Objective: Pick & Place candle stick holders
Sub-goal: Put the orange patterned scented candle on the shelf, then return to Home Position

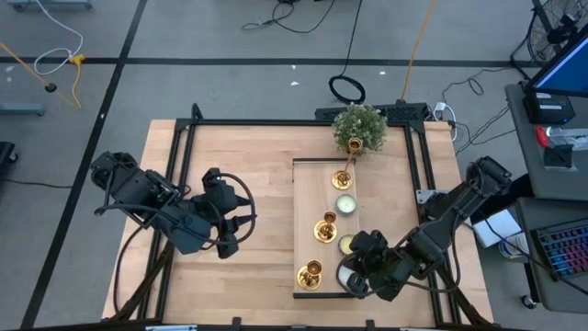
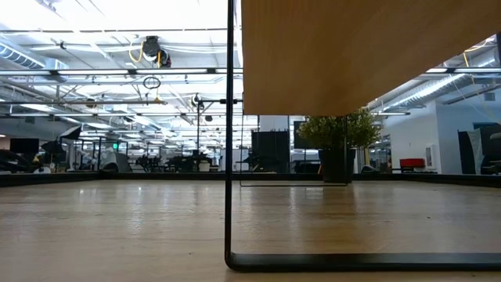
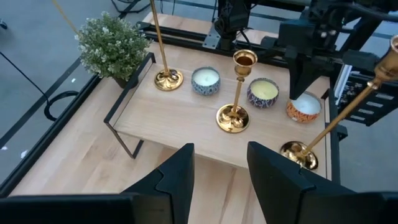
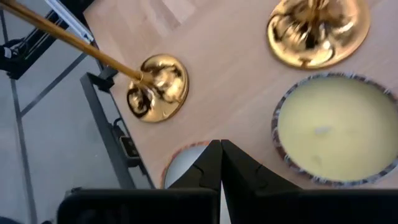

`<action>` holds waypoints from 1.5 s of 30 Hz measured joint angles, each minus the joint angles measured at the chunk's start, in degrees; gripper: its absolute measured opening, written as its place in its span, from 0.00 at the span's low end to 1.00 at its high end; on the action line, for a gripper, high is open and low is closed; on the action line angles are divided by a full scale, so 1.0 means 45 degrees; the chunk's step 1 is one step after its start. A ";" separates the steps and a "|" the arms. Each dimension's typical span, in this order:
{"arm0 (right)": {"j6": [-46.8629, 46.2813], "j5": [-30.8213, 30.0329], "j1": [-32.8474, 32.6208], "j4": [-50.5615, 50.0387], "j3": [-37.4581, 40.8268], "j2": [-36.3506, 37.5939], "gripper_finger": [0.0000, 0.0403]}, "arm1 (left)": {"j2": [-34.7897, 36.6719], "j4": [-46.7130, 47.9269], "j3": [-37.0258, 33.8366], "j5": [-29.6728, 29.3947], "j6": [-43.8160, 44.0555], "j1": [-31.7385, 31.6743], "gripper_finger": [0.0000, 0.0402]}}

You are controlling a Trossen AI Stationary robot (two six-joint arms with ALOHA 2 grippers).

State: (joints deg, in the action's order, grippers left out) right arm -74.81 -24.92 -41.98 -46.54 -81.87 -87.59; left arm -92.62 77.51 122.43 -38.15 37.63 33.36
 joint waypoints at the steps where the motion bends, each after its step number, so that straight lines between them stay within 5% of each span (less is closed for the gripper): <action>1: 0.0079 -0.0142 0.0000 0.0004 0.0000 -0.0009 0.00 | 0.0000 0.0070 0.0000 0.0005 0.0027 0.0002 0.38; 45: 0.0431 0.0536 -0.0112 -0.0957 -0.0010 -0.0864 0.00 | 0.0000 0.0560 0.0000 0.0024 0.0107 -0.0003 0.38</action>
State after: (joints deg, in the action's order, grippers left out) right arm -72.87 -22.50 -42.48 -50.85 -81.91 -91.48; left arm -92.62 80.03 122.43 -38.04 38.11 33.34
